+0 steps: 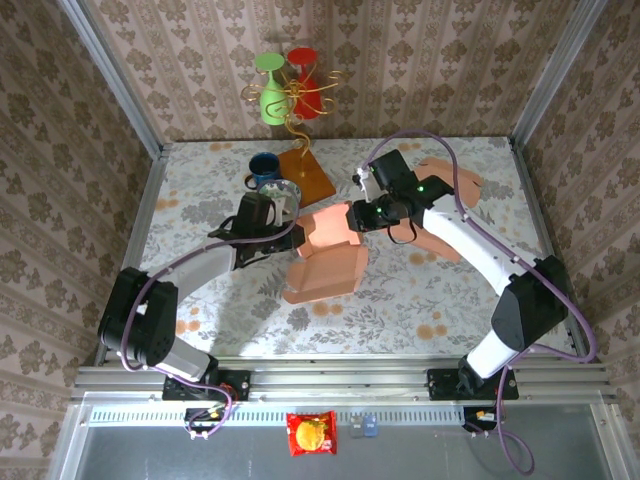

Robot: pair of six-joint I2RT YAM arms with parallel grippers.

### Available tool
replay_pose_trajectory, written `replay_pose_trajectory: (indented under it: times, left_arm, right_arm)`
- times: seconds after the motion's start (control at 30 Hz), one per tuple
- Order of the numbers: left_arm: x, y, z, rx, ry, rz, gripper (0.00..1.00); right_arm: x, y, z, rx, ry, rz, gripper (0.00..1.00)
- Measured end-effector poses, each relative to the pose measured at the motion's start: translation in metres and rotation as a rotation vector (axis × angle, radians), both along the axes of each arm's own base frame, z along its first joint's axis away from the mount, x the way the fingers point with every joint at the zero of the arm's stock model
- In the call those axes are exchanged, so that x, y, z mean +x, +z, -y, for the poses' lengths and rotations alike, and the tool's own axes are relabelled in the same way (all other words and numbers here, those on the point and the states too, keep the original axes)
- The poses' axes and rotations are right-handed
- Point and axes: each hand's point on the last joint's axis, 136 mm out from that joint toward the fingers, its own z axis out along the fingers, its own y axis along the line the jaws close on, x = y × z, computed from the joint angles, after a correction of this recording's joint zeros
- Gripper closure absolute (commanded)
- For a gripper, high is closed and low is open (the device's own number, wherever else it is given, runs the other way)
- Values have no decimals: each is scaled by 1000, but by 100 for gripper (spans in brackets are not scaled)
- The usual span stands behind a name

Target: Fold the paper box

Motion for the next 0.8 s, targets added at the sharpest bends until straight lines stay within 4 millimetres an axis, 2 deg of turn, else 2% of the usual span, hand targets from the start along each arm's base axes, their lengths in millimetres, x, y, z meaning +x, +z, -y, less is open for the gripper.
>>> replay_pose_trajectory:
  times: [0.23, 0.43, 0.67, 0.8]
  left_arm:
    - [-4, -1, -1, 23, 6, -4, 100]
    - [-7, -4, 0, 51, 12, -12, 100]
    - [-8, 0, 3, 88, 40, -23, 100]
    - [-11, 1, 5, 100, 43, -32, 100]
  right_arm:
    - [5, -9, 6, -117, -38, 31, 83]
    - [8, -16, 12, -240, -96, 52, 100]
    - [10, -18, 17, -443, -181, 131, 100]
    - [11, -18, 20, -462, -203, 137, 91]
